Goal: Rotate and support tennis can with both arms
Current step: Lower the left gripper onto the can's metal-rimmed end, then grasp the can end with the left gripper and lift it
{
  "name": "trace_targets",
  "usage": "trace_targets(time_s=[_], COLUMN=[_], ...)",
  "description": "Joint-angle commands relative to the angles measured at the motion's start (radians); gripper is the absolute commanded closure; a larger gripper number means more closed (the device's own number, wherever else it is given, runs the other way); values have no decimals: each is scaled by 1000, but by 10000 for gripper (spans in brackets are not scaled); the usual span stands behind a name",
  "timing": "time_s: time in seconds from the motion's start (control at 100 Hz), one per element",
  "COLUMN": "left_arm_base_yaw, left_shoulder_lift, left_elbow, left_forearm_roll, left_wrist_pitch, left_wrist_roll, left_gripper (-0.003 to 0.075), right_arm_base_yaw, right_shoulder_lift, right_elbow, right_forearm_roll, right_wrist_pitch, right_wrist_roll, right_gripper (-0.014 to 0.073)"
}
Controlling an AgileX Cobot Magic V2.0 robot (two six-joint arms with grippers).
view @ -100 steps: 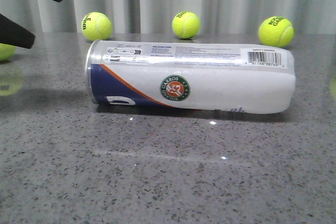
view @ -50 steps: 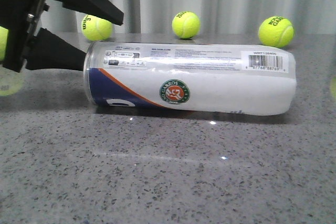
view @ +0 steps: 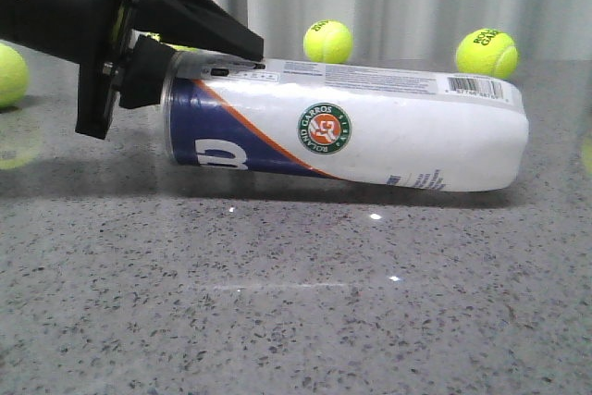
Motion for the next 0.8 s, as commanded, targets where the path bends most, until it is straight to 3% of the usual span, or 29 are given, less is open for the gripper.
trace_targets(time_s=[0.0,0.03,0.21,0.45,0.79], left_arm_base_yaw=[-5,-5,-5,-5,-7], left_shoulder_lift=[-30,-30,-35,-129,-283], left_elbow=[-28,-28,-30,-146,-415], left_forearm_roll=[-70,-72,-132,-110,371], left_wrist_pitch=[60,60,116,102,-22], left_wrist_roll=[23,23,114,114,-56], left_gripper=[699,743,741,741,741], right_arm_base_yaw=[-6,-6,-6,-6,-6], right_shoulder_lift=[8,8,8,8,8], right_elbow=[-25,-25,-25,-25,-25], right_forearm_roll=[-18,-18,-18,-18,-18], right_wrist_pitch=[-81,-81,-81,-81,-81], right_wrist_roll=[-4,-4,-4,-4,-4], right_gripper=[659,659,659,659,659])
